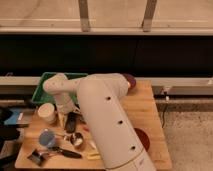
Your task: Place eraser in paper cup
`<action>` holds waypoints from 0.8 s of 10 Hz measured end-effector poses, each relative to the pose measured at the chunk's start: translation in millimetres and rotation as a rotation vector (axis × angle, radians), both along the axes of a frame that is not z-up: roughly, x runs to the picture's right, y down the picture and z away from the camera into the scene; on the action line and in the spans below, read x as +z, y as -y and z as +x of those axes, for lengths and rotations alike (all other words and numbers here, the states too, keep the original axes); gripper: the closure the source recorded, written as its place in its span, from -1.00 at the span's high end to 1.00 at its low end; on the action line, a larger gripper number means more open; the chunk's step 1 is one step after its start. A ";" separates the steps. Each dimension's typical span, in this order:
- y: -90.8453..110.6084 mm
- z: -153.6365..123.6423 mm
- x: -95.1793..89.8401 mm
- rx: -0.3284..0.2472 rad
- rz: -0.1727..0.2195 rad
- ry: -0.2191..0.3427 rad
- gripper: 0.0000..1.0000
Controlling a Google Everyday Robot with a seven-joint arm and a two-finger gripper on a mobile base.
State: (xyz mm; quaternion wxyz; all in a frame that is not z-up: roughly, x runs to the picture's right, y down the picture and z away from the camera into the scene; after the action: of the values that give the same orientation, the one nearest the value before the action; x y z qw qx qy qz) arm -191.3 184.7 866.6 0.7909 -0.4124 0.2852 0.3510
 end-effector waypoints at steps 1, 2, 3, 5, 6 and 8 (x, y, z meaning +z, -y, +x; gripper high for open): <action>2.6 0.8 -0.6 -0.001 0.003 -0.002 -0.67; 4.5 -1.2 -3.3 0.000 0.001 0.001 -0.89; 5.4 -1.9 -4.0 -0.005 0.002 0.001 -0.97; 8.5 -0.7 -5.4 -0.004 0.001 -0.001 -1.00; 8.1 -0.7 -5.7 -0.004 -0.001 -0.002 -1.00; 10.9 -3.2 -10.1 0.017 0.025 0.022 -1.00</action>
State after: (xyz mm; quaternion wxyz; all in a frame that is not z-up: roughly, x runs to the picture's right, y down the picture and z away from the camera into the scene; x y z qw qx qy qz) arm -194.5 173.8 856.5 0.7959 -0.4089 0.2684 0.3566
